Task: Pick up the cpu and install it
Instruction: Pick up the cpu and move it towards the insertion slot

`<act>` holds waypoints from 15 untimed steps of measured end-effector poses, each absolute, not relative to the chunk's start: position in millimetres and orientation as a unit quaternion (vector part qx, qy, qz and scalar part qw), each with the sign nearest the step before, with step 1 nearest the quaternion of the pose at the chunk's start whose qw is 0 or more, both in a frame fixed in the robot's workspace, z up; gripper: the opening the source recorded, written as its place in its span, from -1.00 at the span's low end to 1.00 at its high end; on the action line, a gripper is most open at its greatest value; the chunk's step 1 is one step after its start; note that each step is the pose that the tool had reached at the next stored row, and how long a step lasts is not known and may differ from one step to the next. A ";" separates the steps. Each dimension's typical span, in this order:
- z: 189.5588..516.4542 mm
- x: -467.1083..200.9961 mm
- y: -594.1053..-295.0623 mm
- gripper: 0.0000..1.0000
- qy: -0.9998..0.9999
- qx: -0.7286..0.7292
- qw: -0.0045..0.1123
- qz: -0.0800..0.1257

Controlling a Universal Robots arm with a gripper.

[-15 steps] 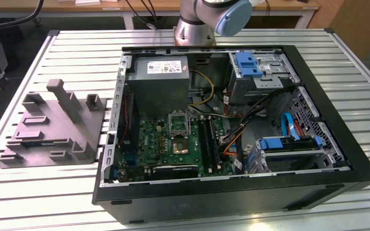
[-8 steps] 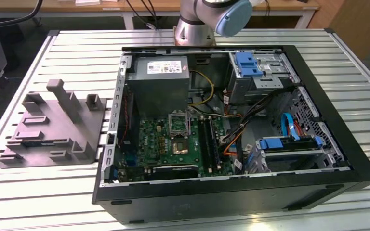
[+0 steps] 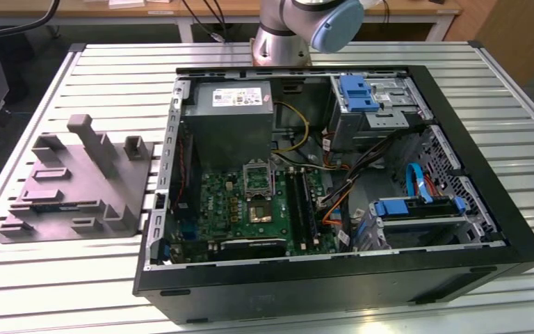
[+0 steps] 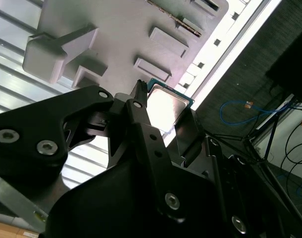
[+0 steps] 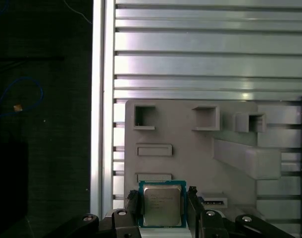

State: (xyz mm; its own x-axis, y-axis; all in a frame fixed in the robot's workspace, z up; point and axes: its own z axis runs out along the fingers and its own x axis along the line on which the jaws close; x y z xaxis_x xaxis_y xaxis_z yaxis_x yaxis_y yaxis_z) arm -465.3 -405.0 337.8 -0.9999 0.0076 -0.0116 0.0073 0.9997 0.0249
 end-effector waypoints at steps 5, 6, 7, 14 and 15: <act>339.3 -465.3 -405.0 -0.06 1.000 0.004 0.006 0.012; 339.6 -465.3 -405.0 -0.06 1.000 0.004 0.006 0.012; 339.8 -465.3 -405.0 -0.06 1.000 0.004 0.006 0.012; 341.5 -465.3 -405.0 -0.06 1.000 0.004 0.006 0.012; 341.7 -465.3 -405.0 -0.06 1.000 0.004 0.006 0.012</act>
